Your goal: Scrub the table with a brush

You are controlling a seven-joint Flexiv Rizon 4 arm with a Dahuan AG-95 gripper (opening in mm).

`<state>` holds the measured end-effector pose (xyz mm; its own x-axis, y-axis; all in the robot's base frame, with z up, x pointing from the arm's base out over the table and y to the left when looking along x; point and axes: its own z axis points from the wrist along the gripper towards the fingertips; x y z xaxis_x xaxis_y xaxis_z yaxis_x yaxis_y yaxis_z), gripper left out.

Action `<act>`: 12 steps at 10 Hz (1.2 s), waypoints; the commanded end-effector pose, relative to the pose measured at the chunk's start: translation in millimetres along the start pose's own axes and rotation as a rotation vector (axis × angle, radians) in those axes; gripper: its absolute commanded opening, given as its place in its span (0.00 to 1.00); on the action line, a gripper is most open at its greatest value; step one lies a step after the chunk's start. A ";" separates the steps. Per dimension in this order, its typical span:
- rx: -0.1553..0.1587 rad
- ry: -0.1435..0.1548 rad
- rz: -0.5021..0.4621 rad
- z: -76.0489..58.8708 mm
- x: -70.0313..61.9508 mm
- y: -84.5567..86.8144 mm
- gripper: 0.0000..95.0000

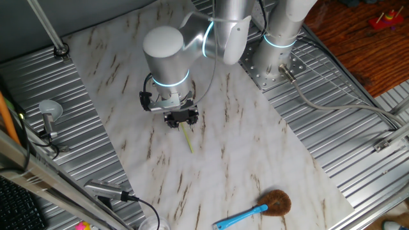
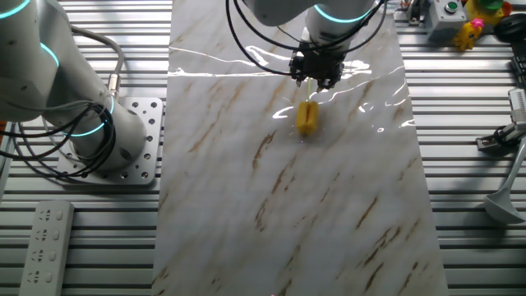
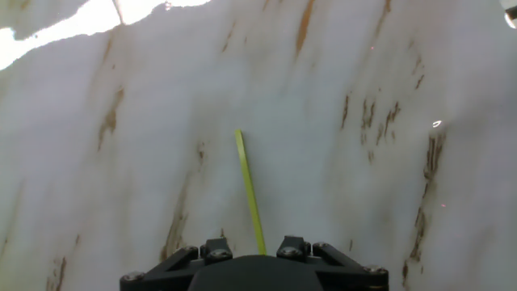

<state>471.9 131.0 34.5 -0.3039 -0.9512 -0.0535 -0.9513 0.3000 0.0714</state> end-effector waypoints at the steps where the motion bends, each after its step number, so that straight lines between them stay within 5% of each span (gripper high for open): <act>1: 0.006 -0.003 -0.001 7.8 -4.3 -1.5 0.40; 5: 0.008 -0.001 0.003 16.6 -10.7 0.9 0.40; 7: 0.010 -0.003 0.009 20.6 -11.7 3.5 0.00; 12: 0.002 -0.030 0.018 18.6 -15.9 1.7 0.00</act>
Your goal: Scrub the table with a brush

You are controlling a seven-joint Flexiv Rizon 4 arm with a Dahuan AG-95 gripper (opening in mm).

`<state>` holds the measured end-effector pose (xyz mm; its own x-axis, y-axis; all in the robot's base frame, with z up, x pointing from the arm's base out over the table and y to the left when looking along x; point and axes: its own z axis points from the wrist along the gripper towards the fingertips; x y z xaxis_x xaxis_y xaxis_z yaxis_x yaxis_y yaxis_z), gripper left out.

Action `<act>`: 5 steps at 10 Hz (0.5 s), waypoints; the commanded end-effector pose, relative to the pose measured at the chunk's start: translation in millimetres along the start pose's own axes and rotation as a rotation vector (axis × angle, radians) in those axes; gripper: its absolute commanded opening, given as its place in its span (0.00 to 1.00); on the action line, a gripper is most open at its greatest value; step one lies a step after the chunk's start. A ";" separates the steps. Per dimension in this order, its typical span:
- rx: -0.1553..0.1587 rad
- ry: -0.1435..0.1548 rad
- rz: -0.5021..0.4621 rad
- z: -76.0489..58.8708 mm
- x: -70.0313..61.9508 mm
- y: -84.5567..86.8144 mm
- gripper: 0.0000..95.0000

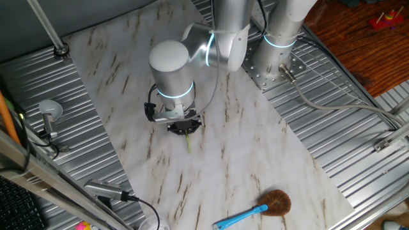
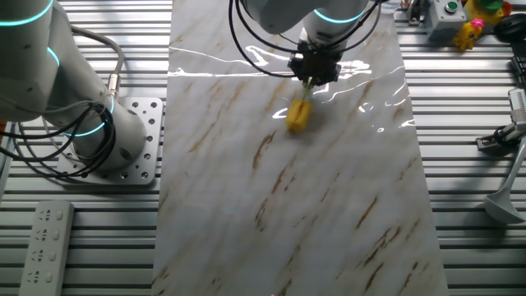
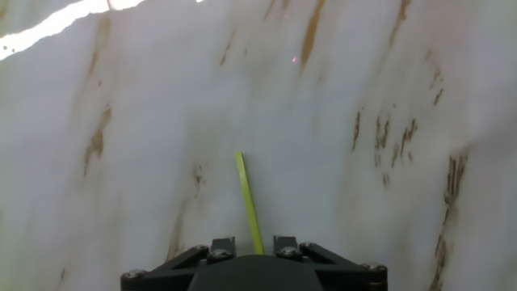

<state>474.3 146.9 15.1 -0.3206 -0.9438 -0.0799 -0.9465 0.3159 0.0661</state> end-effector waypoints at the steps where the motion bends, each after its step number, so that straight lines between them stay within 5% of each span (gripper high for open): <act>1: -0.006 -0.008 0.003 -4.5 -3.6 -2.1 0.00; 5: 0.000 -0.042 -0.016 -18.0 -15.1 -18.9 0.00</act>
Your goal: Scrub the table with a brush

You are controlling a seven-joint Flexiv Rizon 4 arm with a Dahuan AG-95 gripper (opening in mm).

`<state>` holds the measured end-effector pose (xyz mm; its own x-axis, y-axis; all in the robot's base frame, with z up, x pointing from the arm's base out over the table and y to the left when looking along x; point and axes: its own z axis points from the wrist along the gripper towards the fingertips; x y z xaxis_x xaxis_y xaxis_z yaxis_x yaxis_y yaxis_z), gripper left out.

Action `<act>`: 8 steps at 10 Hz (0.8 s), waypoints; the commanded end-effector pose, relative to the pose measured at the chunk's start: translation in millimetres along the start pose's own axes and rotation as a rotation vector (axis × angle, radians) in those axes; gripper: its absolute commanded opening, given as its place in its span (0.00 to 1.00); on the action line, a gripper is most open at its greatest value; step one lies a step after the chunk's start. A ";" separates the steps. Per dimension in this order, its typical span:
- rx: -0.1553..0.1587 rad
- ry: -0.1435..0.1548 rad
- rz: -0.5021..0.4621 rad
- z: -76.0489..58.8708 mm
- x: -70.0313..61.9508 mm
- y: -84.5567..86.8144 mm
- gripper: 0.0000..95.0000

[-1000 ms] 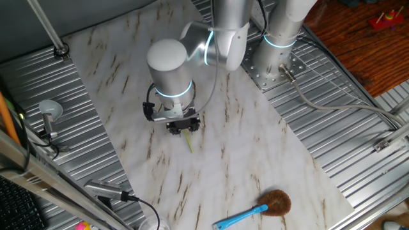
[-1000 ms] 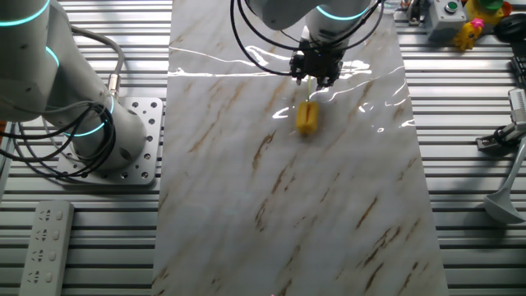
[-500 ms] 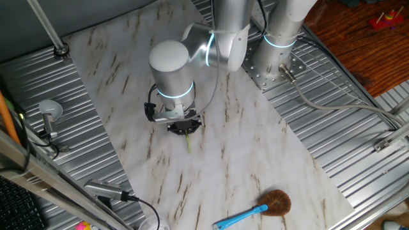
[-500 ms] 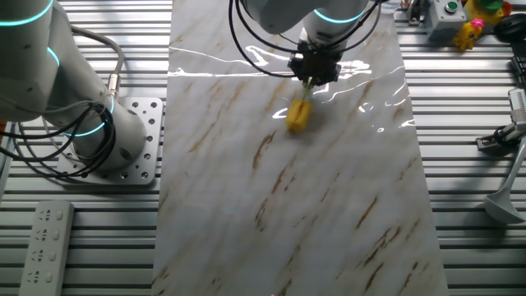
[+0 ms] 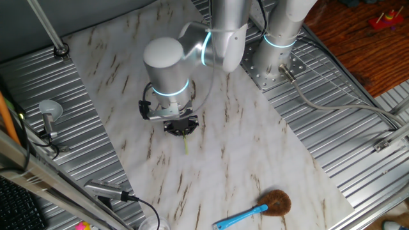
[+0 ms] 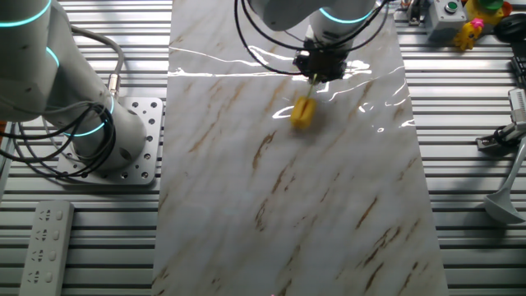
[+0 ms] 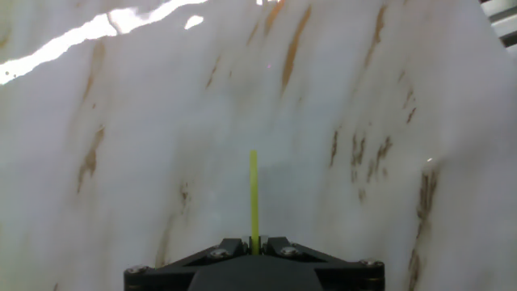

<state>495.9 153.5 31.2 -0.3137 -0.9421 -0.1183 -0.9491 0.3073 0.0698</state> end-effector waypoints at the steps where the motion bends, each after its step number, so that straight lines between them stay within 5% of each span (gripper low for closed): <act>1: 0.009 -0.006 -0.019 -4.6 -1.4 -4.5 0.00; 8: 0.002 -0.064 -0.043 6.0 12.8 -15.4 0.00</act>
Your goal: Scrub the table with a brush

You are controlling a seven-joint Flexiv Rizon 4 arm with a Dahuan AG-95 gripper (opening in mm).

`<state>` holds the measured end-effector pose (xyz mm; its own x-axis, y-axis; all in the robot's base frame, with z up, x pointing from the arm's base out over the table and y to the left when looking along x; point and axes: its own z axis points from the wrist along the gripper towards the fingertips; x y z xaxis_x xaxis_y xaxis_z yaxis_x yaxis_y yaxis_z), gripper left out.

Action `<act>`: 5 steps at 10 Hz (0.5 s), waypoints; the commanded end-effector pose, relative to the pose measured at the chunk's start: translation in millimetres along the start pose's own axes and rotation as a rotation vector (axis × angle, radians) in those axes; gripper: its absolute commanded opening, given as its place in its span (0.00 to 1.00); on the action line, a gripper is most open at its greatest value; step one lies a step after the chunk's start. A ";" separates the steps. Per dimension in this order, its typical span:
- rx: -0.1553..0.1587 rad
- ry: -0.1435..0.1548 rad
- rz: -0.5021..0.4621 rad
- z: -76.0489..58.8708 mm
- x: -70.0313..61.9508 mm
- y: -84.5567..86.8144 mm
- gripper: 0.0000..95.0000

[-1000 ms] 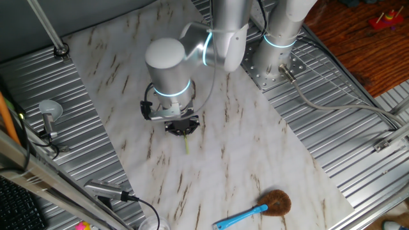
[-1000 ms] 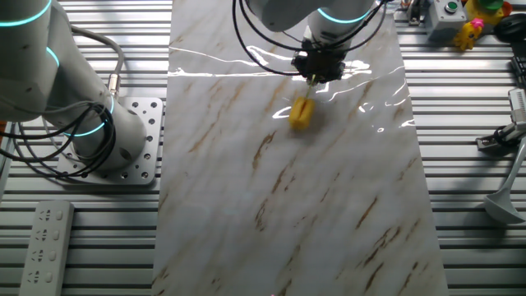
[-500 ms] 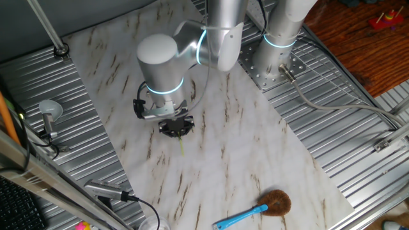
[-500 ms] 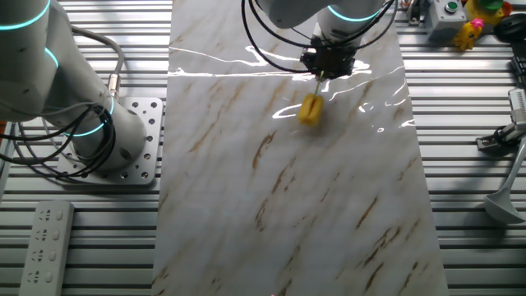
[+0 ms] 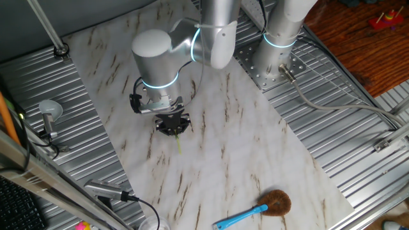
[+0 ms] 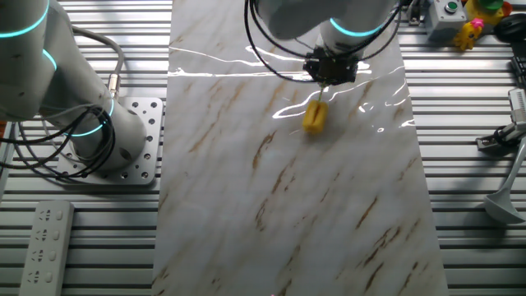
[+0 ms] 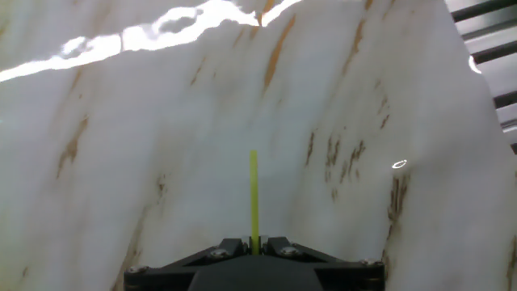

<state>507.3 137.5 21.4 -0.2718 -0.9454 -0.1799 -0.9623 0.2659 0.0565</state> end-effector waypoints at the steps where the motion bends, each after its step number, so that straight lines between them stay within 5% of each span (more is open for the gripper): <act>1: -0.006 -0.009 0.002 0.4 2.9 4.7 0.00; 5: -0.006 -0.012 0.041 1.5 19.3 36.1 0.00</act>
<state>463.0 128.4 20.0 -0.3160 -0.9304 -0.1858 -0.9487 0.3089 0.0670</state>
